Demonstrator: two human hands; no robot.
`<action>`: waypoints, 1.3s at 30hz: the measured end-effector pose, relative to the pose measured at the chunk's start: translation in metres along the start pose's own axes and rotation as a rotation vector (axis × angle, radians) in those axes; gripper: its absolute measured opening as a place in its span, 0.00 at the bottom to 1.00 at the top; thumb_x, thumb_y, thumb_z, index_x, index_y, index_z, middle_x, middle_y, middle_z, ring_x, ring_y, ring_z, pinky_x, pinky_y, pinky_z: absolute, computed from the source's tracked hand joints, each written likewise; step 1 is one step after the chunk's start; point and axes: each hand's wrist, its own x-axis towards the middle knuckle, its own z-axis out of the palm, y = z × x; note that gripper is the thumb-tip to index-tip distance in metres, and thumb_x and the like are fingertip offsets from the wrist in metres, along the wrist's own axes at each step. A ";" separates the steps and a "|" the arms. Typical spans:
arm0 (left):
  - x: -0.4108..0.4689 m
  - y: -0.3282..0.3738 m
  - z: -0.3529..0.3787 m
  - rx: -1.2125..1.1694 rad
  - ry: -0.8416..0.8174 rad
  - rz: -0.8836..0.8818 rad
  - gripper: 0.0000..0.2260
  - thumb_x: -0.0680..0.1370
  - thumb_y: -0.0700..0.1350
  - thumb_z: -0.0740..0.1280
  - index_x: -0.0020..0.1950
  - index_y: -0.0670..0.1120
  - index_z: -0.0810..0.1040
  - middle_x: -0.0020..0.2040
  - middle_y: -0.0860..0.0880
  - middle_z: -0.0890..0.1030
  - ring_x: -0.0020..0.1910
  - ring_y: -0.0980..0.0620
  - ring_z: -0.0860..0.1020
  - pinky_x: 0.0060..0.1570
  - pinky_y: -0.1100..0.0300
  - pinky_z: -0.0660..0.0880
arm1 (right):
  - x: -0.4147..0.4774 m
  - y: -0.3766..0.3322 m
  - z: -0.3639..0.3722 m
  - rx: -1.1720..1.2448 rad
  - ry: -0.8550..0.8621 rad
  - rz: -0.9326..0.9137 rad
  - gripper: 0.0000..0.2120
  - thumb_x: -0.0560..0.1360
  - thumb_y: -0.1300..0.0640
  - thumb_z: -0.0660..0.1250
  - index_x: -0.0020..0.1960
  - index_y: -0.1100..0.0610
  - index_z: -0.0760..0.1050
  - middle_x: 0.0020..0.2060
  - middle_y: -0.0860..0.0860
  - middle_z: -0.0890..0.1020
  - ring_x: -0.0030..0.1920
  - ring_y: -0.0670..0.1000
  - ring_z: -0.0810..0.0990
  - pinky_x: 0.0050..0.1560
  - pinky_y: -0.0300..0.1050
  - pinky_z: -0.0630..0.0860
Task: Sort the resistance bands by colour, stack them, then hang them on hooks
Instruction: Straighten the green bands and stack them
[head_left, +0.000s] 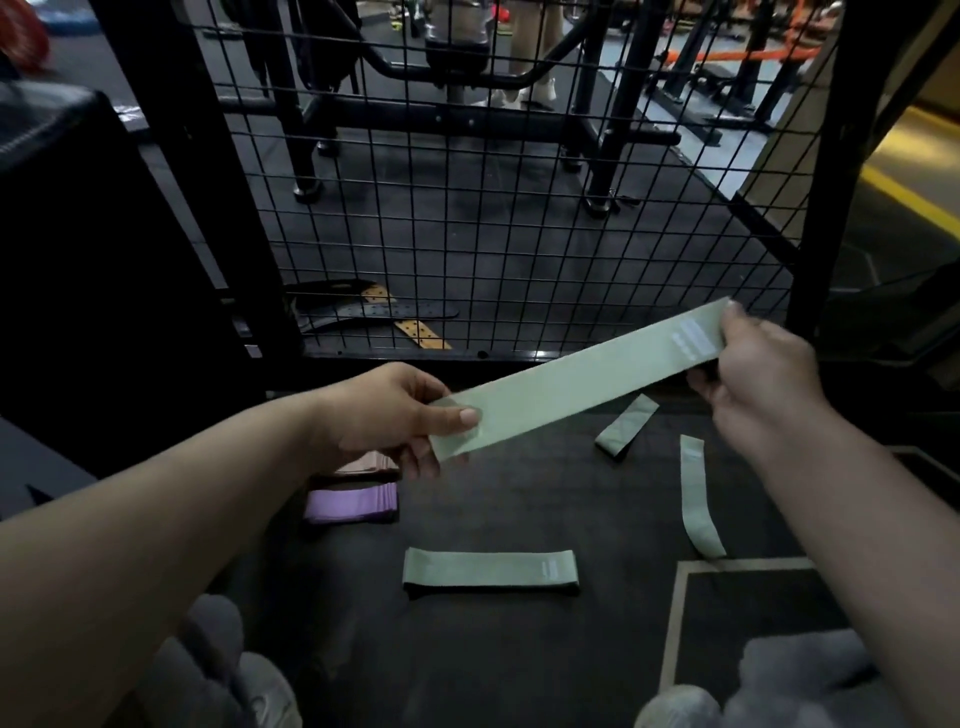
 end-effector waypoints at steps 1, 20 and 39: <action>0.001 -0.004 -0.006 -0.043 0.079 -0.012 0.08 0.77 0.45 0.71 0.45 0.40 0.79 0.34 0.43 0.82 0.27 0.50 0.76 0.30 0.58 0.74 | 0.003 0.008 0.000 -0.049 0.003 0.007 0.09 0.82 0.50 0.61 0.46 0.52 0.73 0.44 0.50 0.80 0.43 0.48 0.80 0.44 0.46 0.78; 0.111 -0.227 0.045 -0.009 0.530 -0.575 0.10 0.79 0.43 0.67 0.38 0.44 0.73 0.32 0.43 0.76 0.26 0.47 0.74 0.24 0.64 0.69 | 0.028 0.301 -0.005 -0.759 -0.077 0.450 0.04 0.74 0.64 0.69 0.41 0.58 0.79 0.42 0.56 0.82 0.43 0.57 0.83 0.50 0.53 0.82; 0.149 -0.314 0.072 0.123 0.512 -0.644 0.06 0.75 0.42 0.73 0.44 0.43 0.77 0.41 0.41 0.84 0.38 0.43 0.83 0.42 0.53 0.81 | 0.049 0.393 -0.029 -1.008 -0.067 0.393 0.07 0.75 0.60 0.68 0.53 0.59 0.76 0.50 0.54 0.80 0.49 0.54 0.78 0.52 0.43 0.73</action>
